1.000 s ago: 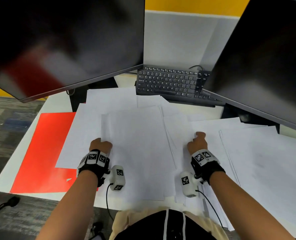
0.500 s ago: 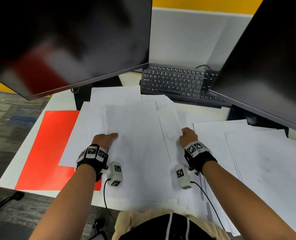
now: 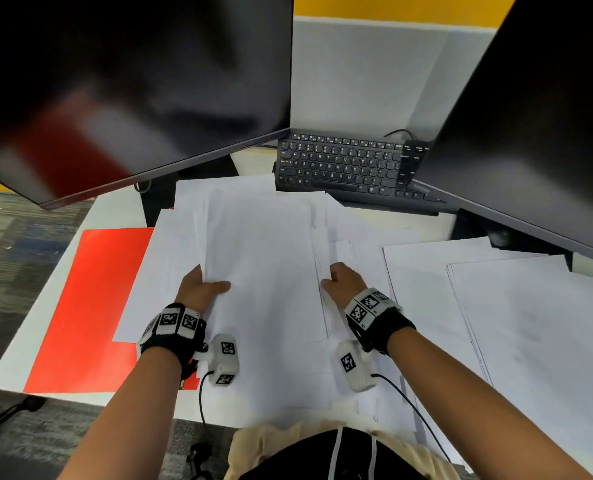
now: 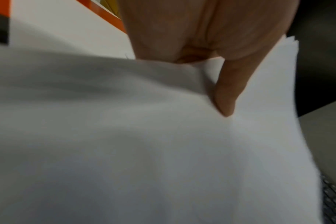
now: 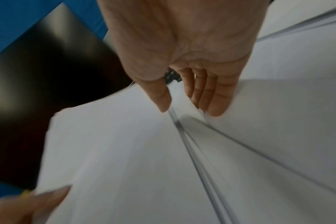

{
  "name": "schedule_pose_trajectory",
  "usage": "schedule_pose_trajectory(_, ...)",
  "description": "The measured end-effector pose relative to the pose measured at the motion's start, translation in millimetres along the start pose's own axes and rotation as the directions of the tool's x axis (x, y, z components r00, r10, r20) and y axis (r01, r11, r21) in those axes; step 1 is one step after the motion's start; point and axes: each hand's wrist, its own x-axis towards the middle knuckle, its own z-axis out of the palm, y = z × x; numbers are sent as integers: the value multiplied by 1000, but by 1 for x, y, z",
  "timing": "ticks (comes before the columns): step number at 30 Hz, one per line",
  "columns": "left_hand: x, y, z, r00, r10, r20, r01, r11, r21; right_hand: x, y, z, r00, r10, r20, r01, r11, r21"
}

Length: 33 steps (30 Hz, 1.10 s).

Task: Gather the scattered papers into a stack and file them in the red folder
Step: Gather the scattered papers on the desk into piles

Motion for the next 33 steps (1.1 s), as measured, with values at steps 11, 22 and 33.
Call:
schedule_pose_trajectory(11, -40, 39, 21, 953, 276, 123, -251, 950, -188, -29, -14, -43, 974, -153, -168, 226, 723, 653)
schedule_pose_trajectory(22, -61, 100, 75, 760, 649, -21, -642, 746, -175, -72, -39, -125, 779, -273, -565, 618, 484, 619)
schedule_pose_trajectory(33, -48, 86, 81, 802, 597, 31, -578, 787, -214, -57, -25, -111, 852, -186, -489, 516, 450, 729)
